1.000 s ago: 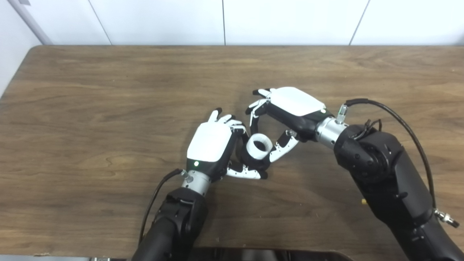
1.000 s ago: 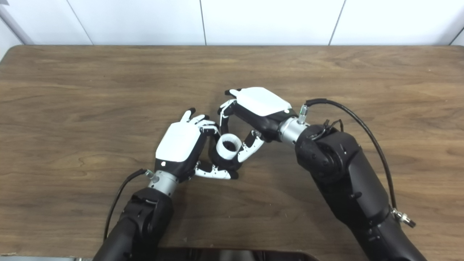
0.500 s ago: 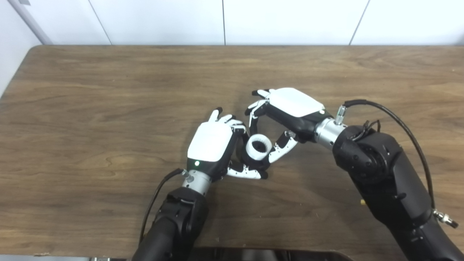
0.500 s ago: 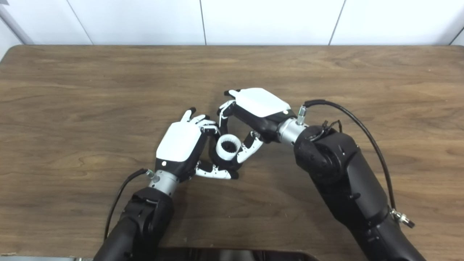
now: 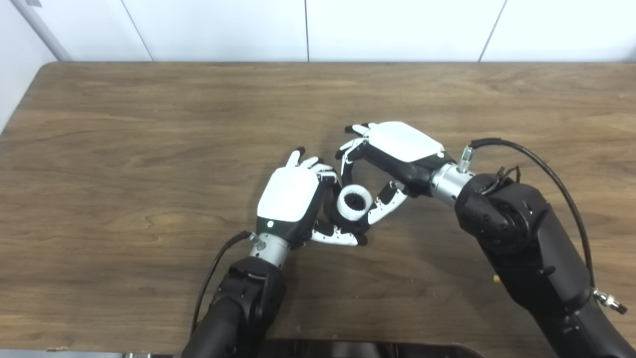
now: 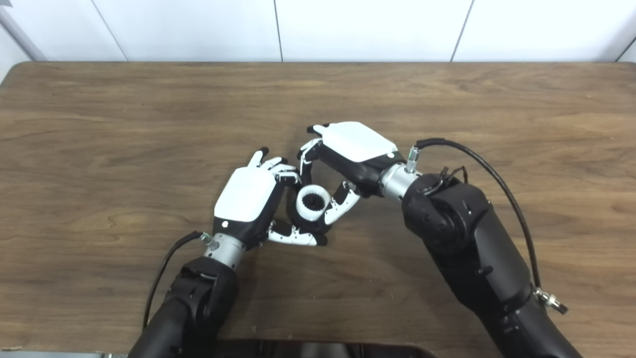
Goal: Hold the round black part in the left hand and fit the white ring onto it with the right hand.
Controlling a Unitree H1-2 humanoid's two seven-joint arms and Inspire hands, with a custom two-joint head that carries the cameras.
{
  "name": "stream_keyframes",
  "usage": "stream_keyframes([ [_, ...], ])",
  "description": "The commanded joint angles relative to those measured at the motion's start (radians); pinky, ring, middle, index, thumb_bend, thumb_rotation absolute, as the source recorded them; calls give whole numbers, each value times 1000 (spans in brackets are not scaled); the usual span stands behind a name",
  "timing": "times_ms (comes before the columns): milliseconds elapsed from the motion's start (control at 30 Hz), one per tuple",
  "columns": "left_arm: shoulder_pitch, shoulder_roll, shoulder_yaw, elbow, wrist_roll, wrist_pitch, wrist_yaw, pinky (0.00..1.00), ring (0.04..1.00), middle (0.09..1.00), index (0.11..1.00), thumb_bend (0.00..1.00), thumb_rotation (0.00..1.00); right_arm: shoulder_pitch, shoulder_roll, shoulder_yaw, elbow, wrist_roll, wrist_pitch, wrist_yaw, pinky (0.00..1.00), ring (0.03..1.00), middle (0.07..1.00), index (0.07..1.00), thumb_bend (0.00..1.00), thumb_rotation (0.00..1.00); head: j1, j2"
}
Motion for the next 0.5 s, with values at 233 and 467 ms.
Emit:
stream_keyframes([
  [233, -2, 0, -8, 14, 5, 0, -33, 1000, 870, 763, 482, 525, 55, -10, 0, -4, -14, 7, -25, -22, 1000, 971, 813, 484, 524, 134, 1, 0],
  [467, -4, 1, -9, 20, 4, -5, -23, 1000, 865, 759, 482, 525, 55, -7, 0, 1, -12, 4, -24, -22, 1000, 969, 814, 484, 524, 135, 1, 1],
])
